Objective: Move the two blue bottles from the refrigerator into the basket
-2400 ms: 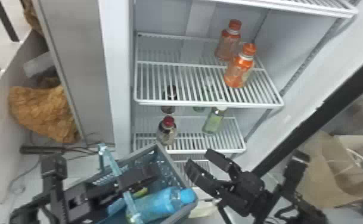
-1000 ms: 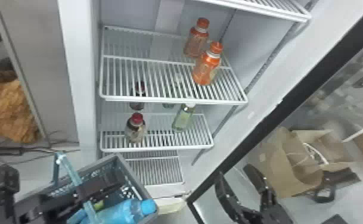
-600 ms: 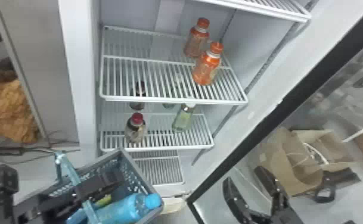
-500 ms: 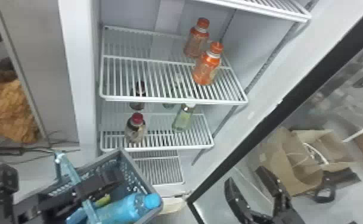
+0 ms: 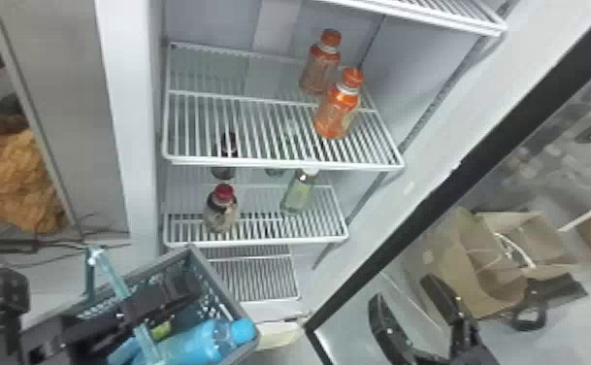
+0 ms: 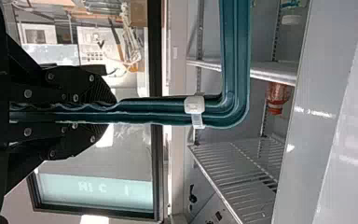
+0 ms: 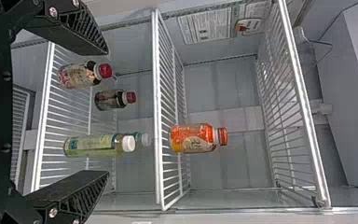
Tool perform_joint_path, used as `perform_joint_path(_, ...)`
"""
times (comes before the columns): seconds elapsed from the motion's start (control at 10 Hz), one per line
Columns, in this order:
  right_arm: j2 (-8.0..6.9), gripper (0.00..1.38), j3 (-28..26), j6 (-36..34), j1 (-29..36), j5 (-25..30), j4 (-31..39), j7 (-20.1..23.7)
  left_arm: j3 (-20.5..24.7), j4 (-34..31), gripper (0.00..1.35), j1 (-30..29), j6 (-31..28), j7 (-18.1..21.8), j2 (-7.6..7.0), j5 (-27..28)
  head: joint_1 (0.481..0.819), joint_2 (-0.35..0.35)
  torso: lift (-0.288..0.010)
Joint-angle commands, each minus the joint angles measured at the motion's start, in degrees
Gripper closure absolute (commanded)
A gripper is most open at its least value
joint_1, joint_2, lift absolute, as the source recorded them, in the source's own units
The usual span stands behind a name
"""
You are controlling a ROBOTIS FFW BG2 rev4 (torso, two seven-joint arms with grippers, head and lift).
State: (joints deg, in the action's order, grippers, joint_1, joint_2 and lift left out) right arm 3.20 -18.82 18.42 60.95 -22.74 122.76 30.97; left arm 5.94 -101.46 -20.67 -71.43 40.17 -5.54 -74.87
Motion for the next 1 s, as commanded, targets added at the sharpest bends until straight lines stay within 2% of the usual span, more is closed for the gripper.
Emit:
perform_joint_path(0.0, -0.04, 0.13, -0.04, -0.13, 0.07, 0.11, 0.07, -0.12, 0.0, 0.0, 1.2, 0.14, 0.0, 0.0, 0.0, 0.03, 0.695, -0.35, -0.01)
perform_joint_path(0.9, -0.04, 0.14, -0.15, -1.12, -0.21, 0.11, -0.63, 0.06, -0.8, 0.0, 1.2, 0.14, 1.26, -0.09, -0.53, 0.72, 0.695, -0.35, -0.01)
